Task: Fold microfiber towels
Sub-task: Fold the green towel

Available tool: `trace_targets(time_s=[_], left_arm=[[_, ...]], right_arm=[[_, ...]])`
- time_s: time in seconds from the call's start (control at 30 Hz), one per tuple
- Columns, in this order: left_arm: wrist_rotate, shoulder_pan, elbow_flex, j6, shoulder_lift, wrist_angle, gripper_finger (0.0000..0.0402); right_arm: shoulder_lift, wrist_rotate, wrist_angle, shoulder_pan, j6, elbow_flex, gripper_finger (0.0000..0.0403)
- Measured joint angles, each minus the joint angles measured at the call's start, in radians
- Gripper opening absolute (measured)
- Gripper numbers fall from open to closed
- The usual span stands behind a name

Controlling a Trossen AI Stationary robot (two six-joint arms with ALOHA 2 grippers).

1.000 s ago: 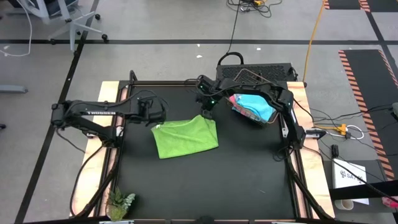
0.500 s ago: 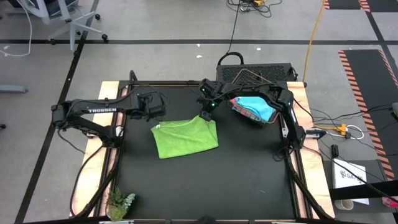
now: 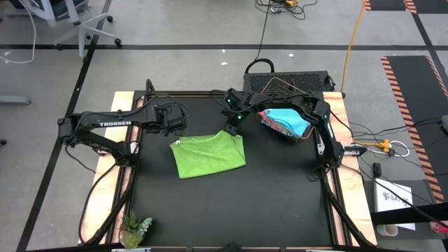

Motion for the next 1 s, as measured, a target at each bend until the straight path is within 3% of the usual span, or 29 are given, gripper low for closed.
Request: trace_targets(time_s=[0.2,0.5,0.7,1.0], left_arm=[[0.000,0.000,0.000,-0.003,0.000,0.000,0.0120],[0.000,0.000,0.000,-0.006,0.000,0.000,0.0120],[0.000,0.000,0.000,-0.010,0.000,0.000,0.0120],[0.002,0.000,0.000,-0.012,0.000,0.000,0.0120]], right_arm=[[0.000,0.001,0.000,0.000,0.000,0.000,0.0122],[0.000,-0.006,-0.022,0.000,-0.032,0.000,0.0006],[-0.026,-0.026,-0.079,0.000,-0.026,0.000,0.0002],[-0.199,0.001,-0.225,0.002,-0.001,0.001,0.0001]])
